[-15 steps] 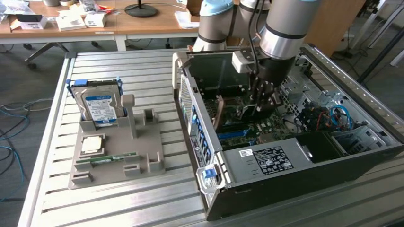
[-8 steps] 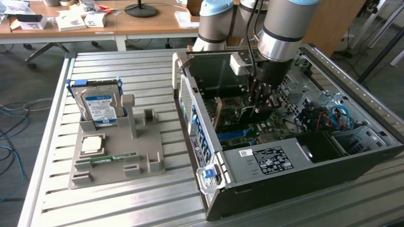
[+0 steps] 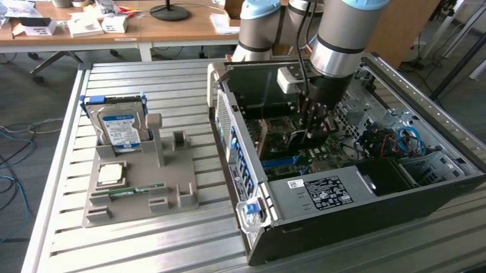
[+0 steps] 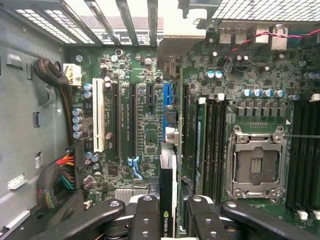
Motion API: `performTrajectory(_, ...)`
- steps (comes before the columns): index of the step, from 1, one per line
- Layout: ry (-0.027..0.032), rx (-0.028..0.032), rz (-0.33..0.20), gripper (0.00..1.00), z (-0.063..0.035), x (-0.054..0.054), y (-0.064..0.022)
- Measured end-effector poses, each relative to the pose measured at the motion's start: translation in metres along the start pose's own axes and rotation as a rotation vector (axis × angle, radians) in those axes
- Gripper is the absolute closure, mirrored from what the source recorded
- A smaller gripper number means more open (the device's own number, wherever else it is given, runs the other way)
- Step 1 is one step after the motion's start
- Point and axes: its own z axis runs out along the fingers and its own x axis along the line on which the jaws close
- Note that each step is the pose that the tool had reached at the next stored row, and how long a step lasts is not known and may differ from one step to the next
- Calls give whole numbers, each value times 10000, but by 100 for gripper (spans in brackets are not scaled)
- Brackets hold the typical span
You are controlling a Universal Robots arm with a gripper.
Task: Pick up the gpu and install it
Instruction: 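Insert the gpu into the slot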
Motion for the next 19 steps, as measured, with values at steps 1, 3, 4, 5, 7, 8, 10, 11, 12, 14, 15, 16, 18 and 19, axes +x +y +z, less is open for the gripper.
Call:
performTrajectory(1, 2, -1, 0, 74, 8, 2, 1)
performTrajectory(3, 3, -1, -2, 74, 17, 4, 1)
performTrajectory(4, 3, -1, -2, 74, 17, 4, 0)
performTrajectory(5, 4, -2, -3, 74, 17, 4, 0)
performTrajectory(7, 3, -1, -3, 74, 17, 4, 6)
performTrajectory(8, 1, 1, -3, 74, 18, 3, 13)
performTrajectory(10, 1, 6, -5, 74, 17, 4, 32)
performTrajectory(11, 1, 9, -6, 74, 17, 4, 42)
performTrajectory(12, 1, 14, -10, 74, 18, 4, 54)
performTrajectory(14, 1, 23, -19, 74, 19, 4, 75)
performTrajectory(15, 1, 28, -24, 74, 20, 4, 87)
performTrajectory(16, 0, 31, -30, 74, 22, 5, 95)
performTrajectory(18, 0, 33, -50, 74, 31, 5, 99)
performTrajectory(19, 0, 35, -63, 74, 37, 5, 100)
